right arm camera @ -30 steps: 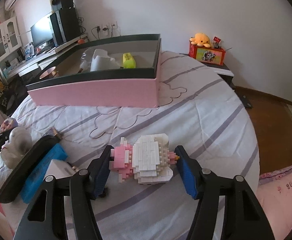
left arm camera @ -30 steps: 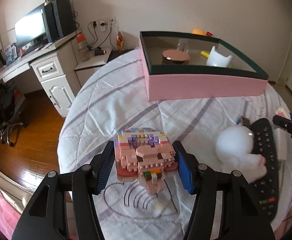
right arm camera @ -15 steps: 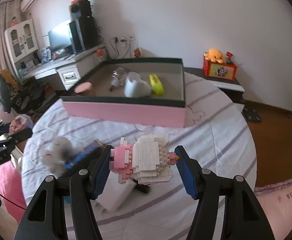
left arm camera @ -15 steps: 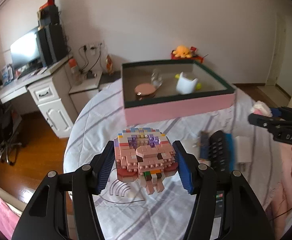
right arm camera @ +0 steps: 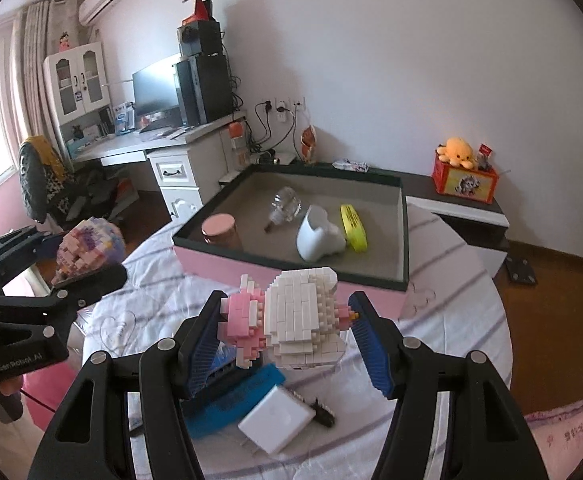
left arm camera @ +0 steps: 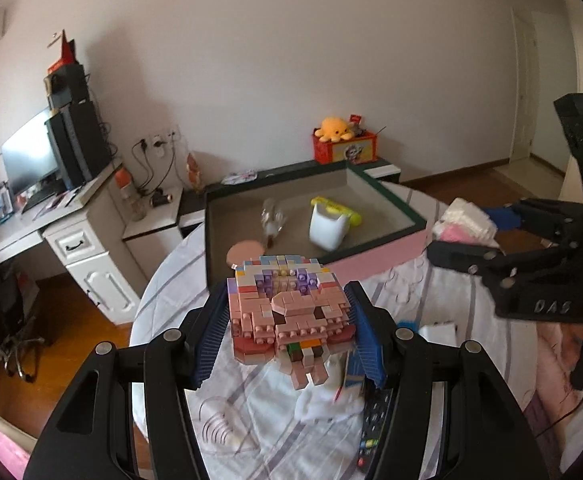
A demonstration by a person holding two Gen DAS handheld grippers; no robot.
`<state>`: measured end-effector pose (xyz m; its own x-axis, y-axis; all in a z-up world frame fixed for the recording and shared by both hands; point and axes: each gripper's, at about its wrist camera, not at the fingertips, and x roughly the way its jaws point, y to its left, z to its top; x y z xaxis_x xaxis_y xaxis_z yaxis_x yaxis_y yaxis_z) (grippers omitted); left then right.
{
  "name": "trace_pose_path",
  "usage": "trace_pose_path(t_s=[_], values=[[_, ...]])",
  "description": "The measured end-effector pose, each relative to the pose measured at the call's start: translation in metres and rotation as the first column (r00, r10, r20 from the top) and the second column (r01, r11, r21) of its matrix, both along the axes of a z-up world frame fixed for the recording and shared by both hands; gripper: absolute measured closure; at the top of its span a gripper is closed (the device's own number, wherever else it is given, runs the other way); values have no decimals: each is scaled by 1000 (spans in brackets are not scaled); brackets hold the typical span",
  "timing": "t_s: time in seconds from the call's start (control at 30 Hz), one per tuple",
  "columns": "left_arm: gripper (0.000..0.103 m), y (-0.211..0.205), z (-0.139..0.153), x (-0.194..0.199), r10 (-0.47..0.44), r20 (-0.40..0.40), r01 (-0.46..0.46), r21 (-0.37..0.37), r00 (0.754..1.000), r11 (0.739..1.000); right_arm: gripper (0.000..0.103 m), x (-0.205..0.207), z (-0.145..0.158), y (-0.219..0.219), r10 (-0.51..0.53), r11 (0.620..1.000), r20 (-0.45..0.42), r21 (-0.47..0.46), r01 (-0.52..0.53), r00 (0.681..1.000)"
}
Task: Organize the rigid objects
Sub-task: 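Lift brick block with left gripper while right gripper lifts the brick figure toward the box, then lower brick block into pink box and open left gripper while right gripper releases the figure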
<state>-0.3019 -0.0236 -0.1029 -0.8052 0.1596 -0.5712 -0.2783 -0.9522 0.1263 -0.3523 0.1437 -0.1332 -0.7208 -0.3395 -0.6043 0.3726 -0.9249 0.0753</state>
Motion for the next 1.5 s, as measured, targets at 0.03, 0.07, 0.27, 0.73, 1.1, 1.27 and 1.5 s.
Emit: trace_pose_path(t_s=[0.03,0.07,0.27,0.73,1.1,1.27,1.5], values=[[44,1,2,-4,-3,0,3,-1,1000,1000,39,-3,1,-1,4,1000,0,2,-4,1000],[44,3,4,-10,-9,3,9,-1,1000,1000,39,-8,1,-2,8,1000,-1,4,-8,1000],[44,16,11,-53,-52,24,53,-16,998,998,39,-39,3,-2,32,999,12,25,-32,999],[44,15,-10,-198,-94,206,86,50,974,995,39,-151,-5,11,6,995,85,102,-15,996],[44,-1,-52,-279,29,327,-9,-62,945,998,39,-231,-39,1,-21,977,196,210,-21,980],[44,-12,-69,-291,65,359,-35,-90,931,995,39,-249,-54,5,-54,970,208,245,2,977],[41,-18,-72,-292,66,365,-57,-33,929,998,39,-254,-49,5,-79,959,150,281,34,986]])
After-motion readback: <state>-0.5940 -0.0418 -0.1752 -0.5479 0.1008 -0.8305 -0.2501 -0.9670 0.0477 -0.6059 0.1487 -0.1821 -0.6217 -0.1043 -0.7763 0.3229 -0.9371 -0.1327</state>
